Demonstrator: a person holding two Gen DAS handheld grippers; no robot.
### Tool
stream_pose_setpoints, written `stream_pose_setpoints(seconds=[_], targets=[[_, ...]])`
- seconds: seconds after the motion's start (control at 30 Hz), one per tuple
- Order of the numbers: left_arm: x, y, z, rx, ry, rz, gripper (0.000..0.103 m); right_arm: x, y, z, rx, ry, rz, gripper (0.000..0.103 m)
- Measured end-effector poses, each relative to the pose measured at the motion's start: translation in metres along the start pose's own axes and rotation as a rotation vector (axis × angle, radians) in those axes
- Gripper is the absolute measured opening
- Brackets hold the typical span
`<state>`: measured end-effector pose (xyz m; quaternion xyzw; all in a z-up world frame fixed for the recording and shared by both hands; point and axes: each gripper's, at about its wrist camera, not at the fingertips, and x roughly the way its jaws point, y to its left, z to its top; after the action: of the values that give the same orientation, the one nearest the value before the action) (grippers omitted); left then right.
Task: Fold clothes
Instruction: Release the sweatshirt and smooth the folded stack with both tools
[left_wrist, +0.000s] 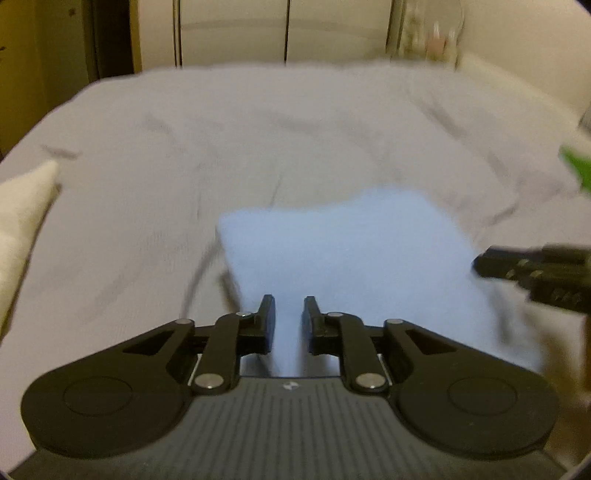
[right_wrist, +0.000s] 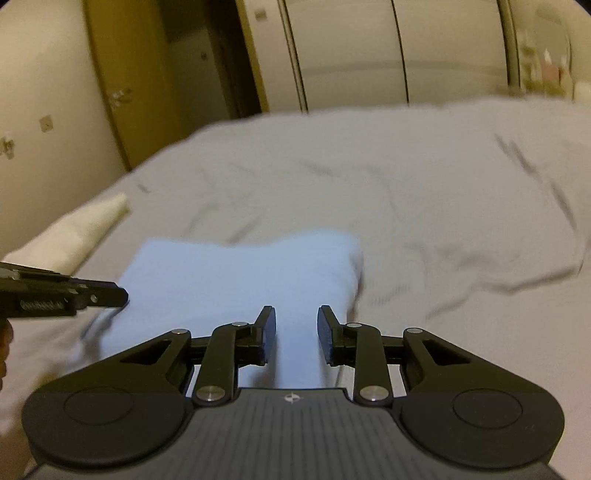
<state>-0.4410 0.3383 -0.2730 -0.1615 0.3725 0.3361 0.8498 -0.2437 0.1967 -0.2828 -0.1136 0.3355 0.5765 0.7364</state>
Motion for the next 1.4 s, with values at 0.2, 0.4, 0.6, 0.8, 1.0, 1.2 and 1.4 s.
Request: stream_pose_setpoints(seconds=[0.2, 0.4, 0.6, 0.8, 1.0, 1.2, 1.4], targets=[[-0.002, -0.001, 0.011, -0.02, -0.001, -0.001, 0.011, 0.01, 0.0, 0.002, -0.016, 0.073, 0.011, 0.031], [0.01, 0.002, 0.051, -0.015, -0.042, 0.005, 0.012, 0.019, -0.011, 0.049, -0.002, -0.034, -0.055, 0.031], [0.055, 0.022, 0.044, -0.045, 0.014, -0.014, 0.016, 0.076, -0.022, 0.048, 0.033, 0.056, -0.048, 0.032], [0.035, 0.031, 0.036, -0.1, -0.02, 0.018, 0.015, 0.075, -0.015, 0.047, 0.003, 0.066, -0.068, 0.032], [-0.026, 0.01, 0.025, -0.09, -0.079, -0.014, 0.015, 0.026, 0.003, 0.048, -0.011, 0.02, -0.081, 0.033], [-0.053, -0.015, -0.009, -0.076, -0.052, -0.039, 0.015, -0.018, 0.023, 0.031, -0.006, 0.015, -0.073, 0.037], [-0.044, -0.034, -0.045, -0.096, 0.028, 0.04, 0.016, -0.037, 0.039, -0.025, -0.016, 0.1, -0.052, 0.039]])
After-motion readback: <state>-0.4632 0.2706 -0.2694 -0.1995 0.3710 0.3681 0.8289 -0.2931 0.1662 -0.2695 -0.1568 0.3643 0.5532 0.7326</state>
